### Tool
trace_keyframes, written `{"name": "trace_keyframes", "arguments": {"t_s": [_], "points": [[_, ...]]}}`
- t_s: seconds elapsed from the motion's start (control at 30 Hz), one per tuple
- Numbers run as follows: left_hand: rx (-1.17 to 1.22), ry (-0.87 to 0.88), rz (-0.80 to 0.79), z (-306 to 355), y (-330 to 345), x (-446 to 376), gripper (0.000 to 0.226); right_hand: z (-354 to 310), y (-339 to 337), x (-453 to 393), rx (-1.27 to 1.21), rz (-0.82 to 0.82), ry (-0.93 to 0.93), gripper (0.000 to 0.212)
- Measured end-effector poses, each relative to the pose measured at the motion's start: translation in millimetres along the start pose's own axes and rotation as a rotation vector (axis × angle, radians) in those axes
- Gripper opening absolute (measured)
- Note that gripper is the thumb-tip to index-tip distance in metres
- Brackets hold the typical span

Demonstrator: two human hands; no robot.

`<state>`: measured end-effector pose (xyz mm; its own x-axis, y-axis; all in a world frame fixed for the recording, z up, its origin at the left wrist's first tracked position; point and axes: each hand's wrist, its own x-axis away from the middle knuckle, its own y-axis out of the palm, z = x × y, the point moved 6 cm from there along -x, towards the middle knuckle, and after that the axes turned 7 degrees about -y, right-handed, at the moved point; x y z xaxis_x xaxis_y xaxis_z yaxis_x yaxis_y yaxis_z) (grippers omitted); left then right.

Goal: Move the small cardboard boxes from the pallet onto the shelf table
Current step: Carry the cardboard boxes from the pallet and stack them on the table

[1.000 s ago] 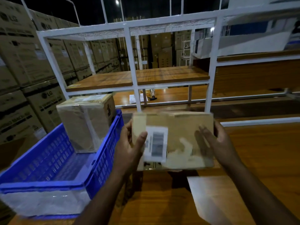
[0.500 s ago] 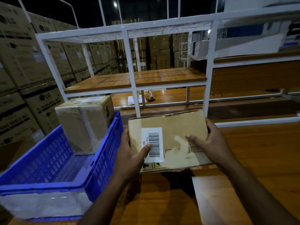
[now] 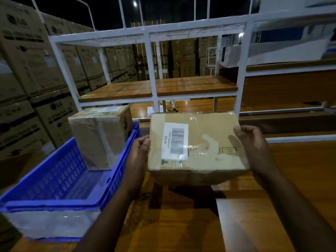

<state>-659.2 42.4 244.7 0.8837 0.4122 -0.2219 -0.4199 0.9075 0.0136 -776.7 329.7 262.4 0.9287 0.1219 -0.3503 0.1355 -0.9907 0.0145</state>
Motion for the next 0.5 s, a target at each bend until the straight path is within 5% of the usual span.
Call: {"name": "trace_keyframes", "arguments": {"t_s": [0.1, 0.23, 0.5], "points": [[0.093, 0.085, -0.160, 17, 6, -2, 0.078, -1, -1, -6, -0.037, -0.032, 0.068, 0.064], [-0.209, 0.173, -0.259, 44, 14, -6, 0.090, 14, -3, -7, -0.105, -0.081, 0.193, 0.066], [-0.154, 0.035, -0.071, 22, 11, -30, 0.067, 25, 3, -12, -0.216, -0.122, 0.190, 0.081]]}}
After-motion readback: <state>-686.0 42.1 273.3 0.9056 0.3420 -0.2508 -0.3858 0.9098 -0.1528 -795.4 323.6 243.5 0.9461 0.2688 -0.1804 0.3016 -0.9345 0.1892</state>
